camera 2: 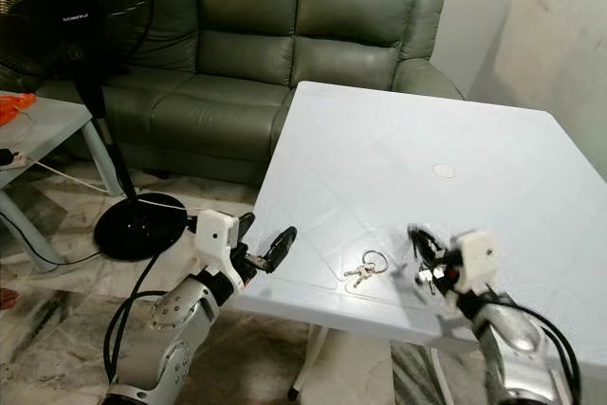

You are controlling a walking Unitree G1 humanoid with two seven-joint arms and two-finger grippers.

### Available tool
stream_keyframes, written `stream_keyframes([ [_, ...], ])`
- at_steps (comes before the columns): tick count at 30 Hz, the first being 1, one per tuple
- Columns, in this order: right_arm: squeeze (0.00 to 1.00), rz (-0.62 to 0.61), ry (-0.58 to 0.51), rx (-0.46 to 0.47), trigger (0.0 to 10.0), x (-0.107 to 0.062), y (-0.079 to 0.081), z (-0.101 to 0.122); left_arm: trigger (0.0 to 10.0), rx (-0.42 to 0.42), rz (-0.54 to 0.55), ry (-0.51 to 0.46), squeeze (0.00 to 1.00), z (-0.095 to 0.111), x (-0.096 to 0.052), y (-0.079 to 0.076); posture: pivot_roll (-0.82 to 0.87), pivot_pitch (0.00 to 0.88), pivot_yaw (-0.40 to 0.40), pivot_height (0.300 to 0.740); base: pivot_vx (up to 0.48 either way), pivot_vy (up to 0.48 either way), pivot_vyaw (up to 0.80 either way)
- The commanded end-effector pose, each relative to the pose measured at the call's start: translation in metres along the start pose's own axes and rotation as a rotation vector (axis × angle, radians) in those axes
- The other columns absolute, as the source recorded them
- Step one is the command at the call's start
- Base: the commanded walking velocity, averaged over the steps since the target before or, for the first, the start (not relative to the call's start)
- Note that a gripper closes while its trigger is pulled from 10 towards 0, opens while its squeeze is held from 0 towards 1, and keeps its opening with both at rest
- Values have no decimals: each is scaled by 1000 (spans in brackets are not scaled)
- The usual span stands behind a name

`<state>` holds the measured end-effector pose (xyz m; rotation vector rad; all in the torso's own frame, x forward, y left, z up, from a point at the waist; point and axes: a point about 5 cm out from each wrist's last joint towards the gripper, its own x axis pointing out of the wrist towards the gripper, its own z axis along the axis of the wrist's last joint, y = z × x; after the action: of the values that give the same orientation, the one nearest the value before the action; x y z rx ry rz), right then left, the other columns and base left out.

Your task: Hang keys on a hook

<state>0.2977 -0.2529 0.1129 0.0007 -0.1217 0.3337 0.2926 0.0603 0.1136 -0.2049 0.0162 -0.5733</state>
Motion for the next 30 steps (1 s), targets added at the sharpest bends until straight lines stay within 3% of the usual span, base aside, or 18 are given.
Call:
stream_keyframes([
  [1, 0, -16, -51, -37, 0, 5, -2, 14, 10000, 4, 7, -9, 0, 4, 3, 2, -6, 14, -63, 740, 0, 0, 0],
  [2, 0, 0, -53, -123, 0, 9, 0, 19, 10000, 6, 10, -12, 0, 5, 4, 4, -7, 14, -60, 740, 0, 0, 0],
  [4, 0, 95, -25, -414, 0, 16, 7, 31, 10000, 12, 13, -14, 0, 7, 5, 7, -8, 14, -58, 740, 0, 0, 0],
  [5, 0, 107, -21, -444, 0, 16, 7, 32, 10000, 14, 12, -14, 0, 7, 5, 7, -8, 14, -58, 740, 0, 0, 0],
  [6, 0, 128, -3, -596, 0, 19, 7, 38, 10000, 19, 8, -14, 0, 8, 5, 8, -9, 16, -57, 740, 0, 0, 0],
  [8, 0, 182, 3, -759, 0, 20, 8, 45, 10000, 26, 6, -13, 0, 8, 6, 9, -14, 16, -56, 740, 0, 0, 0],
  [9, 0, 242, 23, -958, 0, 21, 9, 52, 10000, 24, 8, -15, 0, 9, 6, 11, -17, 16, -55, 740, 0, 0, 0],
  [10, 0, 270, 43, -1084, 0, 22, 7, 56, 10000, 24, 10, -17, 0, 10, 7, 11, -17, 16, -55, 740, 0, 0, 0],
  [13, 0, 224, 71, -1187, 0, 25, 0, 60, 10000, 14, 12, -22, 0, 10, 8, 11, -20, 18, -56, 740, 0, 0, 0],
  [14, 0, 217, 79, -1243, 10000, 25, -2, 61, 10000, 13, 11, -22, 0, 10, 8, 11, -20, 18, -56, 740, 0, 0, 0],
  [16, 0, 200, 86, -1305, 10000, 26, -5, 62, 10000, 12, 10, -23, 0, 10, 9, 9, -21, 20, -59, 740, 0, 0, 0],
  [17, 0, 191, 90, -1308, 10000, 26, -7, 62, 10000, 11, 9, -24, 0, 10, 9, 9, -20, 20, -60, 740, 0, 0, 0],
  [22, 0, -83, 26, -539, 10000, 33, -16, 53, 10000, 1, 12, -30, 0, 10, 10, 8, -18, 24, -62, 740, 0, 0, 0],
  [25, 0, 19, 60, -637, 10000, 31, -6, 44, 10000, -4, 15, -32, 0, 11, 10, 8, -17, 24, -61, 740, 0, 0, 0],
  [28, 0, -83, -22, -397, 10000, 33, -7, 48, 10000, -6, 20, -38, 0, 13, 10, 10, -13, 25, -62, 740, 0, 0, 0],
  [30, 0, -102, -60, -298, 10000, 34, -3, 48, 10000, 0, 26, -49, 0, 16, 10, 12, -12, 22, -61, 740, 0, 0, 0],
])
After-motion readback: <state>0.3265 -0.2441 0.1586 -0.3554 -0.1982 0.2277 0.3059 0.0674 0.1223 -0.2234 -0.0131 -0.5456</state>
